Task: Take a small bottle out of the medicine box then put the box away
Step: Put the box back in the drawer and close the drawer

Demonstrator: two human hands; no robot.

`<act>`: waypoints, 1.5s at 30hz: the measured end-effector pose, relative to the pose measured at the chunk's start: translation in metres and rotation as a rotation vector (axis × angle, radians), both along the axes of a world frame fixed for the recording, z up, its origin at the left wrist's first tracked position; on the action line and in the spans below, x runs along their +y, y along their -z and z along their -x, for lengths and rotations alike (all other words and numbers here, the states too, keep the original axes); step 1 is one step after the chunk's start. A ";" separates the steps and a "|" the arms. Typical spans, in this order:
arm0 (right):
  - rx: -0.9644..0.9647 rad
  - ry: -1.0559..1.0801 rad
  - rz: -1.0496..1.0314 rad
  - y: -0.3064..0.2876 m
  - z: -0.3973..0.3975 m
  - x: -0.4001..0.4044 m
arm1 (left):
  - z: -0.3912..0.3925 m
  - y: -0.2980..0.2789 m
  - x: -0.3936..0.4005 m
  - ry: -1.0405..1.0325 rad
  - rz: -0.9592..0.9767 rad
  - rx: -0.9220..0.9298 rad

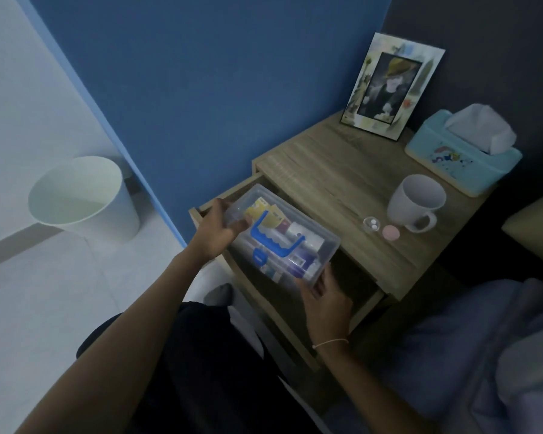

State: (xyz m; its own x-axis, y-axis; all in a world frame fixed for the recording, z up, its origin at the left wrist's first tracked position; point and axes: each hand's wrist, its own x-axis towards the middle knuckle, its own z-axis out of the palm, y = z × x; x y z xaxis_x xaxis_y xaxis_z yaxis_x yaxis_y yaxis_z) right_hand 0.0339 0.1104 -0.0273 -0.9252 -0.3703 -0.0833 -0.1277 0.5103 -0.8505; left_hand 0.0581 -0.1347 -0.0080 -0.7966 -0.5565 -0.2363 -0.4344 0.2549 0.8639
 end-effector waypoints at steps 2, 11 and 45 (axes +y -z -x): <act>-0.033 -0.006 -0.026 0.007 0.001 0.000 | 0.002 0.009 -0.004 0.055 0.001 -0.054; -0.063 0.064 -0.158 0.038 0.015 -0.009 | 0.035 0.040 -0.024 0.334 0.130 -0.267; 0.281 -0.444 -0.771 0.075 0.036 -0.016 | 0.035 0.081 0.006 0.650 0.748 -0.461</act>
State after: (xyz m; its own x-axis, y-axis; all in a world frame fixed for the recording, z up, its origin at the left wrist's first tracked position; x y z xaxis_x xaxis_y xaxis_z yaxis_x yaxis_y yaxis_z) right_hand -0.0020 0.0945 -0.1027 -0.7353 -0.6308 -0.2479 -0.5963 0.7759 -0.2057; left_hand 0.0236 -0.1287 -0.0892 -0.9121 -0.1886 -0.3639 -0.2688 0.9455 0.1837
